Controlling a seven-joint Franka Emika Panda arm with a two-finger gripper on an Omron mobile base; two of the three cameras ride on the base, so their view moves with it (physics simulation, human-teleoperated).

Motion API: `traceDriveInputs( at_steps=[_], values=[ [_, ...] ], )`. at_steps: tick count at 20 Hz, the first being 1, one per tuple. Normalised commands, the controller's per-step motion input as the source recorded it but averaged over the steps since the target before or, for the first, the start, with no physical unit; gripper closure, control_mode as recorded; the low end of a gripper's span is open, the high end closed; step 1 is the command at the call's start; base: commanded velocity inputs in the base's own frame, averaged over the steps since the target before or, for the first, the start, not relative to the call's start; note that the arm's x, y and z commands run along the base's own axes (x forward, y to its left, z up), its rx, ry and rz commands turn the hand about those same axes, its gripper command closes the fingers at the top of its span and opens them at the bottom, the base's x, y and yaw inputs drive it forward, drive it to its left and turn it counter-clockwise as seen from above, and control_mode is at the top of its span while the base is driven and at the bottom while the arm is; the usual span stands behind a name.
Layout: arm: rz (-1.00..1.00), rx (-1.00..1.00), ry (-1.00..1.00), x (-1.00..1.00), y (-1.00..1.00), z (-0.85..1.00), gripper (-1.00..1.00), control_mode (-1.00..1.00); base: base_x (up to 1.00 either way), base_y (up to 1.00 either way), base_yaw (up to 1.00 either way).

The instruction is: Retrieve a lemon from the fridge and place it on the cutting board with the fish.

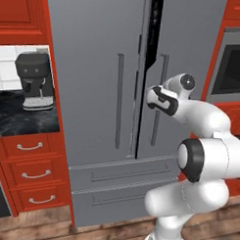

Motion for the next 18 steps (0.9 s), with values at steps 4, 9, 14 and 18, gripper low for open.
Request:
traceDriveInputs(
  at_steps=[4,9,14,18],
  values=[
    [-0.01,0.14,0.0,-0.84,-0.85,0.32,1.0,-1.0,0.0,0.0,0.0],
    [-0.02,0.36,0.07,-1.0,-0.97,0.53,1.0,-1.0,0.0,0.0,0.0],
    [0.0,0.43,0.12,-1.0,-1.0,0.61,1.0,-1.0,0.0,0.0,0.0],
    [0.0,0.38,0.06,-1.0,-1.0,0.48,1.0,-1.0,0.0,0.0,0.0]
  ],
)
